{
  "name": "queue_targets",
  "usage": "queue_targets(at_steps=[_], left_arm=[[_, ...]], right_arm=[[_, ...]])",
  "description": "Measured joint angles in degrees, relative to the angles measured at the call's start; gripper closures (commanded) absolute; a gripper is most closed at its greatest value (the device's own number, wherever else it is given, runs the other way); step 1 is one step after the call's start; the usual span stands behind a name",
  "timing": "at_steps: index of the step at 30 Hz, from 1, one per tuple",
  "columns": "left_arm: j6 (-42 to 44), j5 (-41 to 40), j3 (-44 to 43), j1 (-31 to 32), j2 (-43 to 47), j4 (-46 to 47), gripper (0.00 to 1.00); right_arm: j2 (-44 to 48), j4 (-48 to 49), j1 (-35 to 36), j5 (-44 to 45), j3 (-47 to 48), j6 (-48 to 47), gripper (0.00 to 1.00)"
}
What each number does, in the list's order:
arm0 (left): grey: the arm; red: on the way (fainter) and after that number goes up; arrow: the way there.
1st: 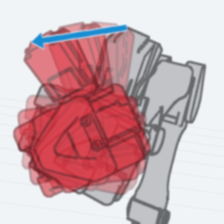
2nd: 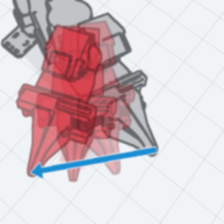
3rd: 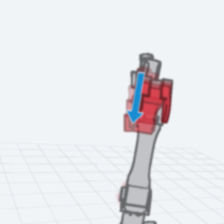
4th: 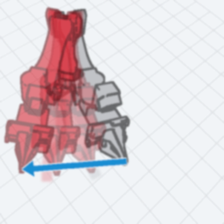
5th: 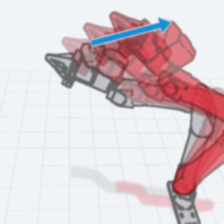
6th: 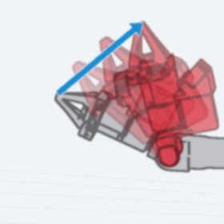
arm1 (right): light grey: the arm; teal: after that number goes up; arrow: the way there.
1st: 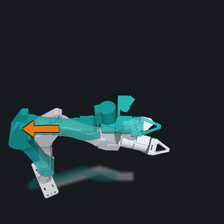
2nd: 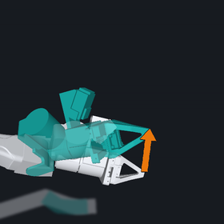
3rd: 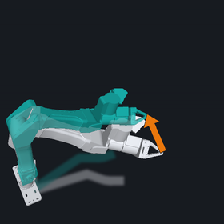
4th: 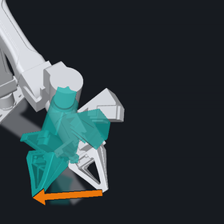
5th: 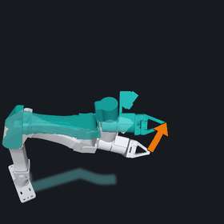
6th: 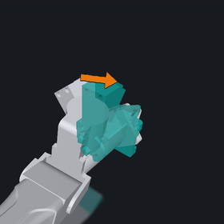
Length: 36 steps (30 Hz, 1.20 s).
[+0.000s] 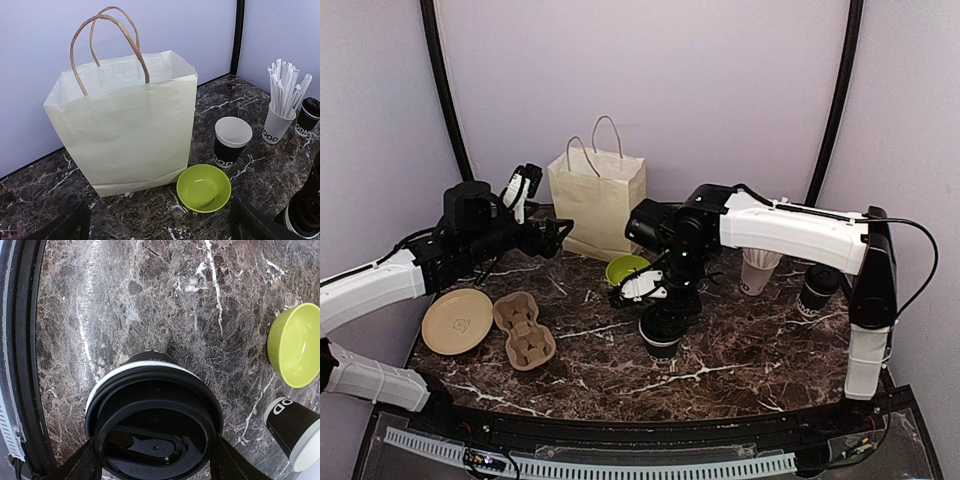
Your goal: Pack the takeout coffee
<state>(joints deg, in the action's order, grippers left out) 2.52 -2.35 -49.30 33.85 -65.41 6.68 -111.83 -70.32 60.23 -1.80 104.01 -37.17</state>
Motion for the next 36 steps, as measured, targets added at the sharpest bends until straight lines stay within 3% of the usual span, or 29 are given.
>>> queue_targets(at_steps=[36], left_arm=[[0.0,1.5,0.0,0.0,-0.3,-0.1,0.01]], right_arm=[[0.0,-0.5,0.0,-0.1,0.1,-0.2,0.28]])
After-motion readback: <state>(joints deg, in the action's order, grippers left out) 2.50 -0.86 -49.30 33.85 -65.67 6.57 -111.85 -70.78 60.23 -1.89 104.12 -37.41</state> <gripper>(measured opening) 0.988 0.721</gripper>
